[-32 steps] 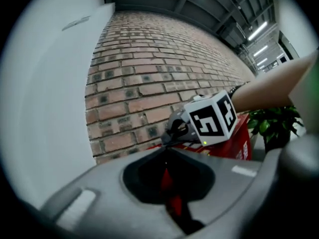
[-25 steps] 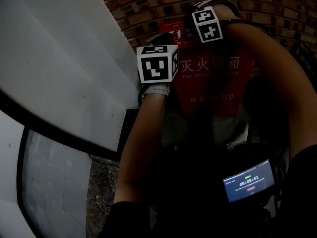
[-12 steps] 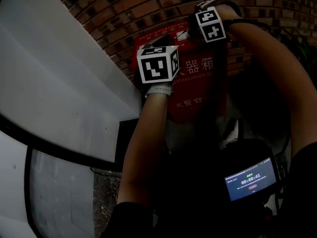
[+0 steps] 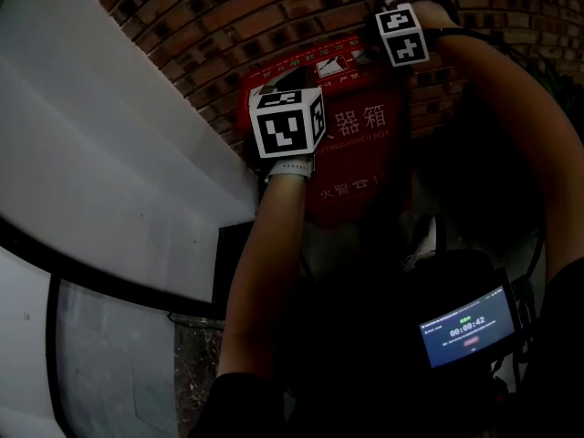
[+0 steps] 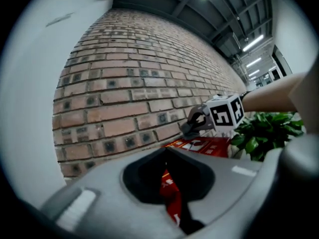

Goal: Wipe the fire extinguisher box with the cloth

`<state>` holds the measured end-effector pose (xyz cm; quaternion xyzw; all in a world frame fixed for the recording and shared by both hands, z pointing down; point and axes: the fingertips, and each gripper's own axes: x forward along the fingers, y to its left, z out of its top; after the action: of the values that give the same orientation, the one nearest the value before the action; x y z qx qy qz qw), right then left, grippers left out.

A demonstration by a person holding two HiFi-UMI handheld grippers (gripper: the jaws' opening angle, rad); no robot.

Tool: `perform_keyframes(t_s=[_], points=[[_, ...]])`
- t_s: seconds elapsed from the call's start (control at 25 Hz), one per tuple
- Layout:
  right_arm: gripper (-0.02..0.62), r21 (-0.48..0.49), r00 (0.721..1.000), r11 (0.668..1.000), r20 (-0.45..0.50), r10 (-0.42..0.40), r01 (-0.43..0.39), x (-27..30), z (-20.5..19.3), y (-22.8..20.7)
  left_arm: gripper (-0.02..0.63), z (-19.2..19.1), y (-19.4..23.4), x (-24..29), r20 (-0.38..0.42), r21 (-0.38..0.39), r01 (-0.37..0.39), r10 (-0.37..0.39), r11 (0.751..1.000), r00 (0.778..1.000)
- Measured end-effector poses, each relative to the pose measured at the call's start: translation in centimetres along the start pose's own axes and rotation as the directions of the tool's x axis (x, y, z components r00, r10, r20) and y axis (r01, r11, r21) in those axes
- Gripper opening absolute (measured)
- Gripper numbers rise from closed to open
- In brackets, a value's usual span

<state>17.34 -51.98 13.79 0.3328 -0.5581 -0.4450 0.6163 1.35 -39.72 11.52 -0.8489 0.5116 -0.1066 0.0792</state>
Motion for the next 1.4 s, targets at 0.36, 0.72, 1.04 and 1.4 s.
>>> perform_keyframes(t_s=[0.36, 0.72, 1.04, 1.4], points=[[0.034, -0.03, 0.981, 0.995, 0.17, -0.087, 0.094, -4.4, 13.4, -4.7, 0.002, -2.8, 7.0, -4.4, 0.01, -0.096, -0.084, 0.085, 0.992, 0.996], [0.034, -0.086, 0.934, 0.992, 0.353, -0.057, 0.093, -5.2, 29.4, -4.5, 0.002, -5.4, 10.7, -6.9, 0.0, -0.13, -0.122, 0.124, 0.984, 0.992], [0.034, -0.161, 0.943, 0.985, 0.332, 0.001, 0.055, -2.1, 32.4, -2.3, 0.002, -7.1, 12.1, -7.8, 0.009, -0.154, -0.108, 0.111, 0.982, 0.994], [0.034, -0.173, 0.955, 0.984, 0.283, 0.091, -0.042, -1.8, 30.1, -1.3, 0.002, -7.0, 10.4, -6.6, 0.008, -0.161, -0.06, 0.062, 0.985, 0.998]])
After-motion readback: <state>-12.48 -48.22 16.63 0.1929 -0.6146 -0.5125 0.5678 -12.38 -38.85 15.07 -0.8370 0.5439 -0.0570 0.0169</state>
